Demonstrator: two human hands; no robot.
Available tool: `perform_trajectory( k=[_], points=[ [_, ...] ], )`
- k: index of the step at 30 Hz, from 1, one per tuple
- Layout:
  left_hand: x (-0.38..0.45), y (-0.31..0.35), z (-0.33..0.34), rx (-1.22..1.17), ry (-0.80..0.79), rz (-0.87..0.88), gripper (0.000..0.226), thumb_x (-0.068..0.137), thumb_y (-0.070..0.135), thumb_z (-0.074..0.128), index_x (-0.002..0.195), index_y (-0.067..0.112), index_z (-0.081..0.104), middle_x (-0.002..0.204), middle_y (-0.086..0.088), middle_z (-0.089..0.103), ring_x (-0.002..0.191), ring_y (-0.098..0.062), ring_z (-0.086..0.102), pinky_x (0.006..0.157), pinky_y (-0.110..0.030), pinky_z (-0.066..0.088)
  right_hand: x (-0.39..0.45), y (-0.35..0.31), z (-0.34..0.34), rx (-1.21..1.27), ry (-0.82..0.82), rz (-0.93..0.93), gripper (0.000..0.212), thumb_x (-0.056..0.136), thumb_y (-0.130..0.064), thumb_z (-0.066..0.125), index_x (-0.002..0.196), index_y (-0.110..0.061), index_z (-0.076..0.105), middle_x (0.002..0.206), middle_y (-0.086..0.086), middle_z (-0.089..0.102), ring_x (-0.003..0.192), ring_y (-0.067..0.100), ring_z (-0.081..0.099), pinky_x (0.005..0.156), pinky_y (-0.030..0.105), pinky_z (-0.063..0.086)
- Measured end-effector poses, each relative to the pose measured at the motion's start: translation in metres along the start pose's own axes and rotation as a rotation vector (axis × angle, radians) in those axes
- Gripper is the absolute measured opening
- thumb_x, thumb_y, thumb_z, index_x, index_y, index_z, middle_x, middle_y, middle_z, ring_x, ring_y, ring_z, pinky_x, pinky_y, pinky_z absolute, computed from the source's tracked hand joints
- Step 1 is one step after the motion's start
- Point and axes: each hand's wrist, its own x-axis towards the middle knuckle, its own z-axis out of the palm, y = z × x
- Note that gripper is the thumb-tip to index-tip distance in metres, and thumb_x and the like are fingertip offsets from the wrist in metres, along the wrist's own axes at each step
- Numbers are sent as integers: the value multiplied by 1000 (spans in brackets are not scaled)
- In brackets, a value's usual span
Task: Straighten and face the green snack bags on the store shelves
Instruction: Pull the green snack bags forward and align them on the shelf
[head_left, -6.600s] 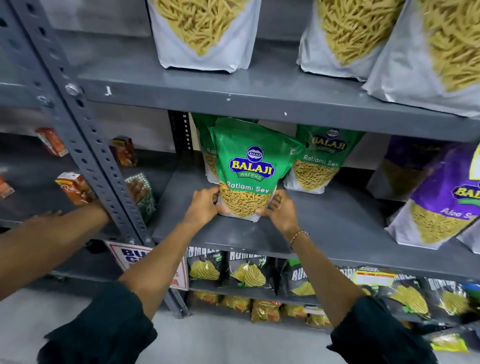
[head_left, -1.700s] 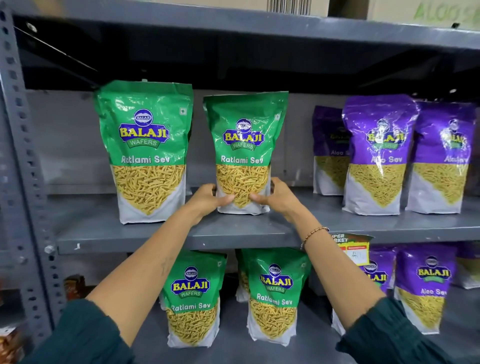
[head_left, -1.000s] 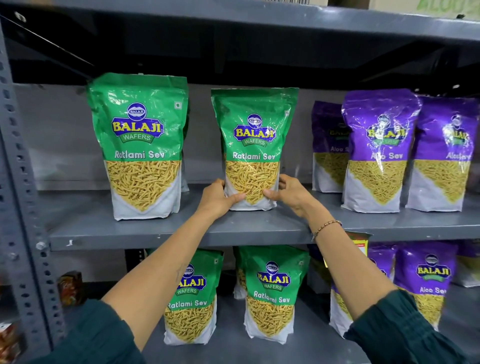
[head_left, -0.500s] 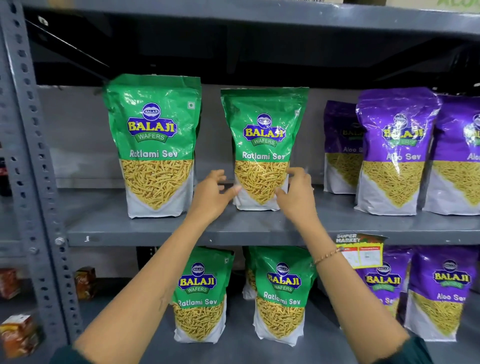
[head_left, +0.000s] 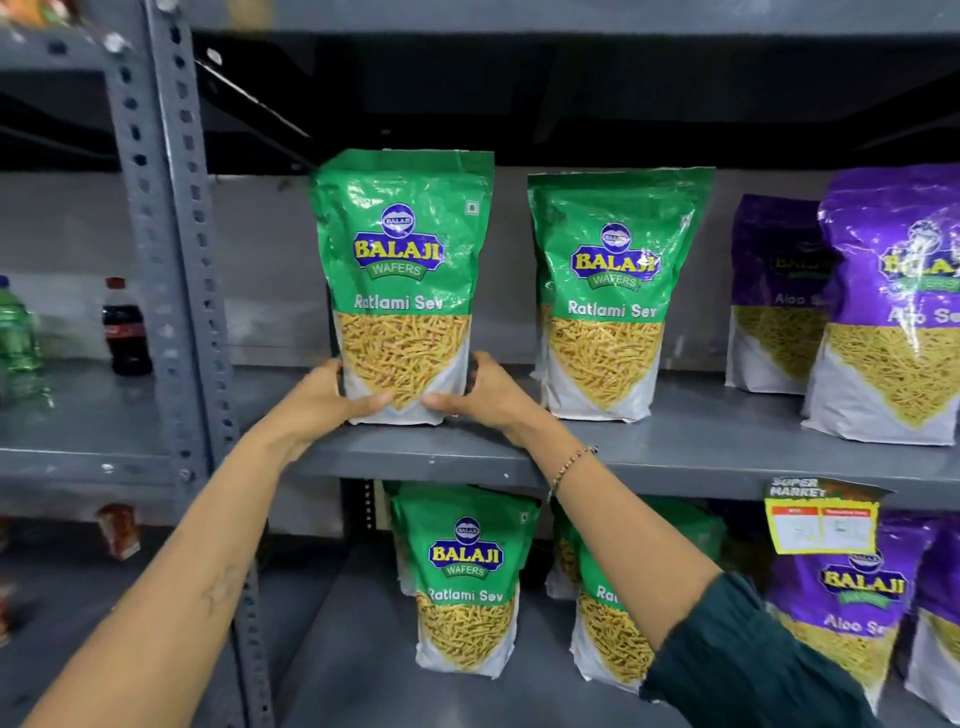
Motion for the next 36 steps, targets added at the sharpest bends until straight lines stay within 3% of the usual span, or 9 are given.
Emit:
perform_trajectory(
  k=[5,10,13,17,23,28,31,34,36],
  points=[
    [18,-3,-6,-41,-1,-7,83,48,26,88,122,10,53,124,-8,64,115,-23,59,104,-44,44,11,-8,14,77,115,50,82,63,-26,84,130,-4,40,136,11,50,124,29,47,96,35,43],
    [35,-12,-8,-58,-28,-24,75,57,16,87,123,9,53,124,-8,64,116,-24,58,106,-45,43,17,-11,18,85,137,60,69,66,-20,82,123,-6,45,131,10,54,109,19,49,85,30,41],
    [40,-15,-6,-81,-46,-17,72,60,14,86,124,9,52,125,-7,63,116,-23,58,107,-44,42,20,-10,20,109,141,60,65,68,-17,81,122,-4,48,130,10,56,115,22,52,96,36,45],
    [39,-17,-4,-78,-26,2,69,61,18,86,121,11,52,125,-6,63,116,-23,57,106,-41,42,21,-12,24,73,105,96,73,71,-20,78,131,-4,40,138,12,50,124,29,48,107,44,40],
    [38,-18,-3,-15,-24,32,58,65,25,84,114,19,53,125,-2,61,115,-20,55,102,-35,42,19,-12,26,59,97,102,72,73,-21,76,132,-6,39,138,13,50,125,29,47,108,46,38],
    [35,-15,0,44,14,22,71,69,29,81,129,13,46,135,-3,53,118,-18,49,95,-28,37,20,-13,27,36,106,125,76,73,-23,76,135,-6,36,141,13,47,127,29,45,110,46,36],
    [28,-10,0,101,-7,11,77,72,33,78,135,11,39,143,-6,47,128,-23,45,101,-29,36,15,-16,27,48,65,114,63,77,-22,73,130,-5,43,135,13,53,123,29,49,109,45,38],
    [6,4,-2,260,145,73,85,76,37,73,140,4,28,146,-14,41,133,-31,39,109,-41,35,-4,-24,29,-69,145,105,47,82,-28,67,115,0,50,118,13,60,108,27,56,96,42,46],
    [-22,13,1,233,389,235,64,82,32,65,133,5,39,132,-14,54,122,-29,50,103,-41,40,-24,-28,32,-187,353,10,35,85,-27,63,107,-1,53,105,13,61,93,25,57,82,38,48]
  ],
)
